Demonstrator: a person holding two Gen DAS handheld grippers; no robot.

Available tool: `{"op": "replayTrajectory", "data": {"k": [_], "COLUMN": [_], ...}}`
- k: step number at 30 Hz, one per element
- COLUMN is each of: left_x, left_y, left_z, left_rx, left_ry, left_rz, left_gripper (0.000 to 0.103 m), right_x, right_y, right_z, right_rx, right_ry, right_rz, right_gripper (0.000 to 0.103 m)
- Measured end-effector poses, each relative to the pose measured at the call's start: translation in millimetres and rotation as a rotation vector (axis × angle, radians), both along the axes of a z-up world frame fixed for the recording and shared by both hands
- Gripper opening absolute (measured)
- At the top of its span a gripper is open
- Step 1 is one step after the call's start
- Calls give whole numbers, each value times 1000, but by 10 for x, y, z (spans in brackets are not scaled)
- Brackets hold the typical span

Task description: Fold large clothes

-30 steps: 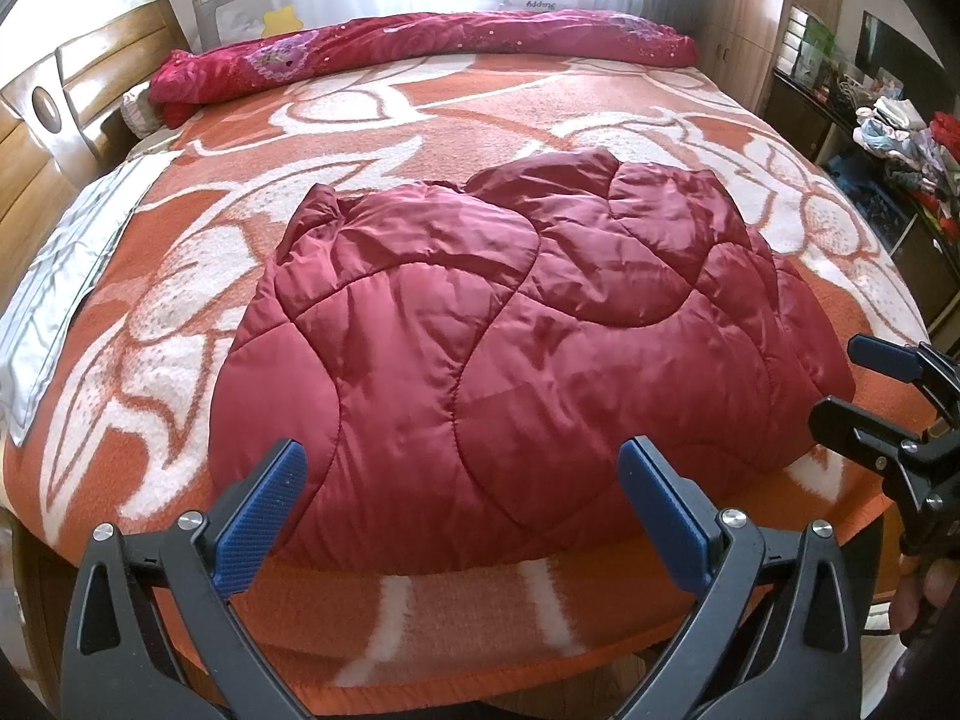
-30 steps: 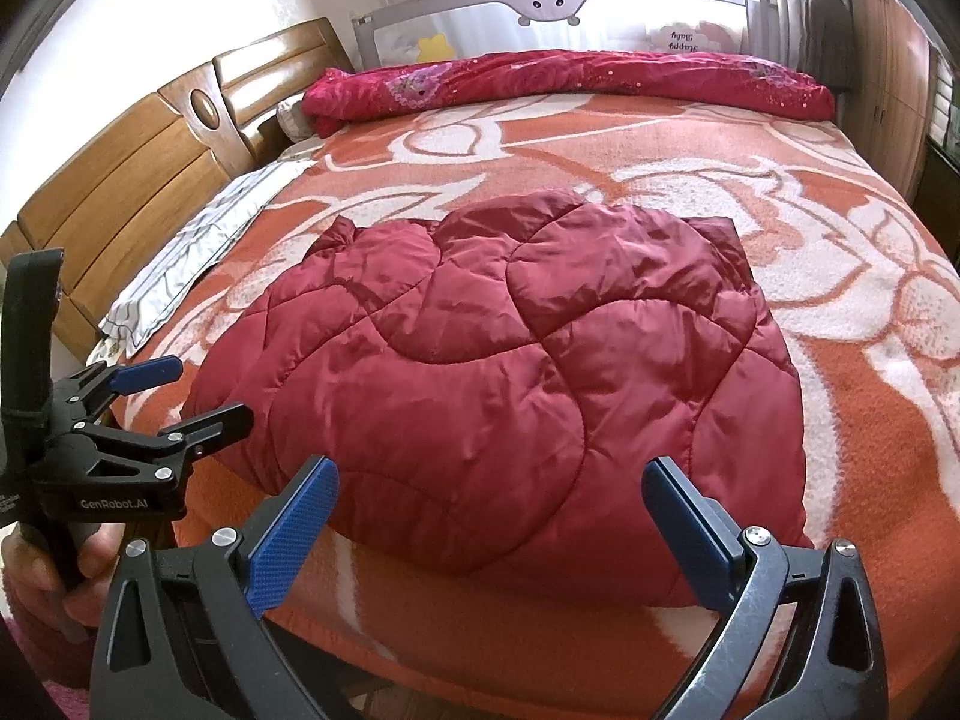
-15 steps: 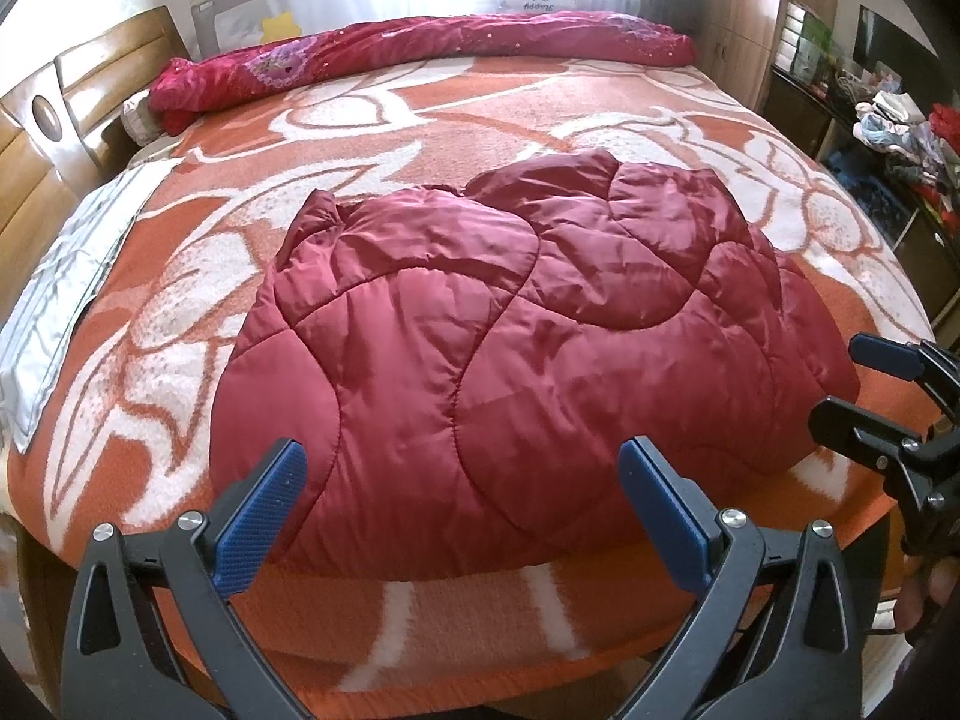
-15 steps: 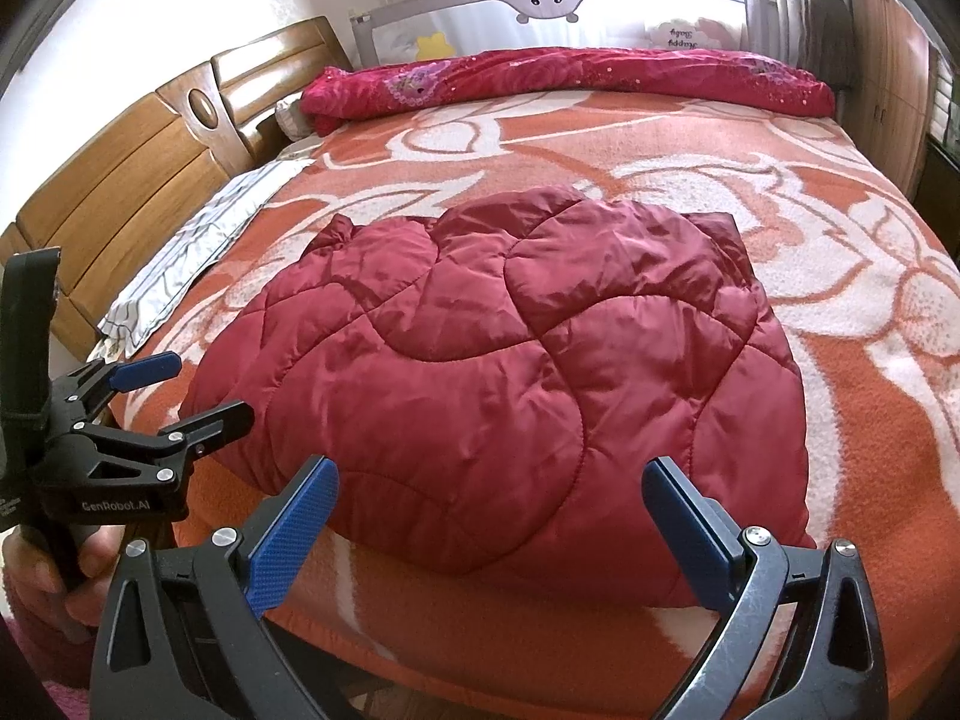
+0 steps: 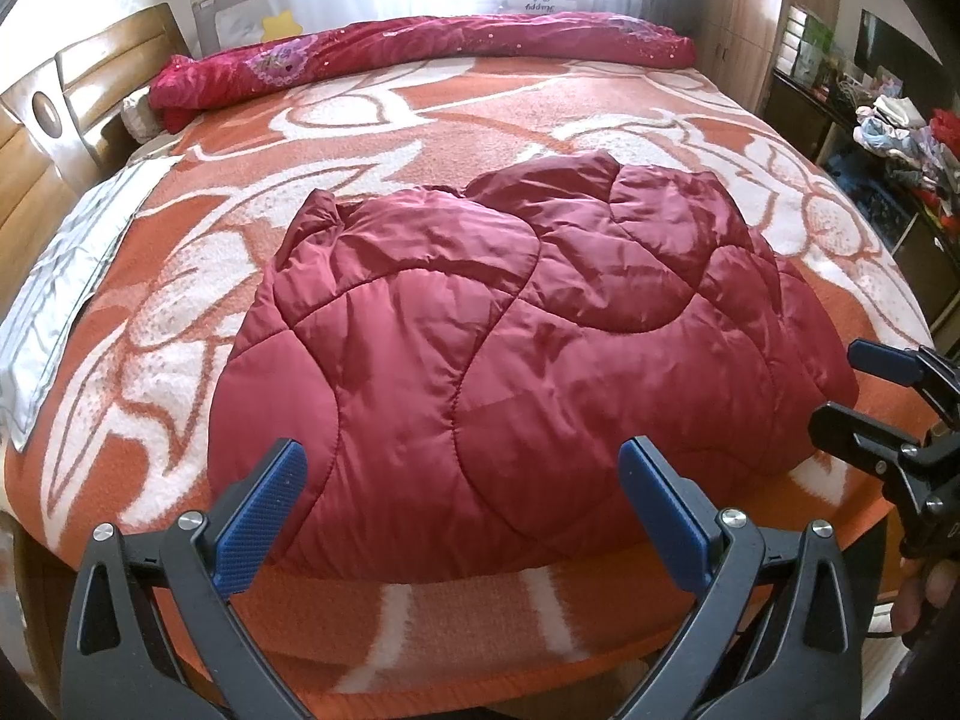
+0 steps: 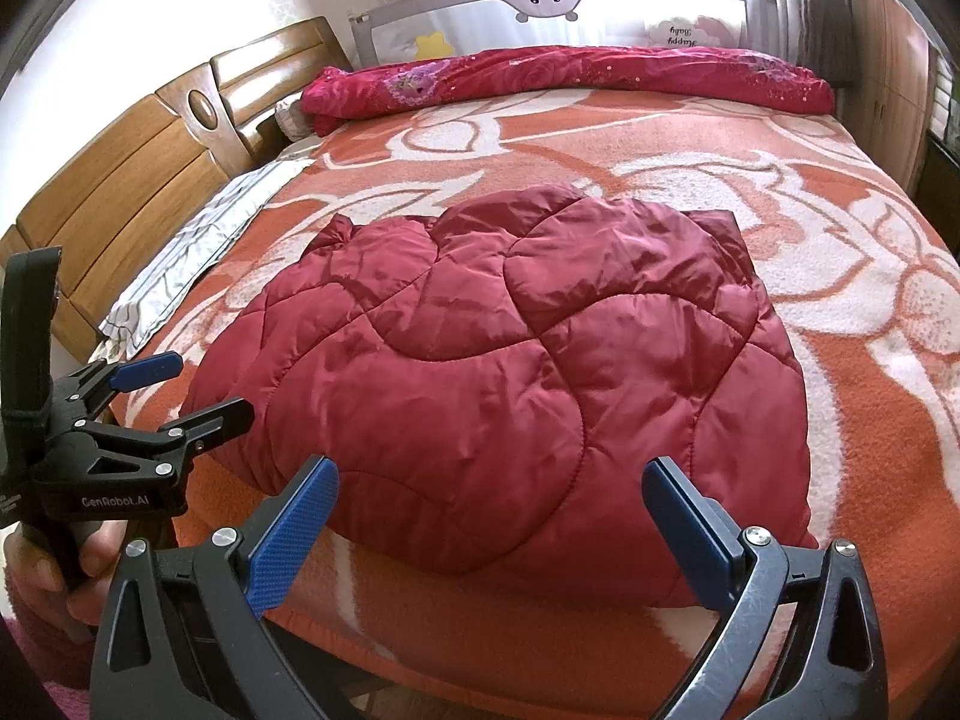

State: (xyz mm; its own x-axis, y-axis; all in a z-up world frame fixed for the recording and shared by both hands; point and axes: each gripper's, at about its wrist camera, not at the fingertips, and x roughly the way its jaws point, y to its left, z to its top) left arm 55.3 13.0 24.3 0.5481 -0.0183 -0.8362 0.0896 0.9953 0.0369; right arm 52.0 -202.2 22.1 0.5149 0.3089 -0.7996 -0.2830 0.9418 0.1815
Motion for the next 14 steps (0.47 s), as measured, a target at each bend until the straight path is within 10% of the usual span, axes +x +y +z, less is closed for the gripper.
{"op": "replayTrajectory", "data": {"k": [14], "left_x": [28], "left_y": [18], "left_z": [-9], "left_rx": [-13], "left_ry": [11], "left_rz": [4], "left_gripper": [103], "right_x": [9], "right_y": [-10], "right_z": [-8], "right_rx": [2], "right_ry": [4], "right_rz": [-3], "right_gripper": [102]}}
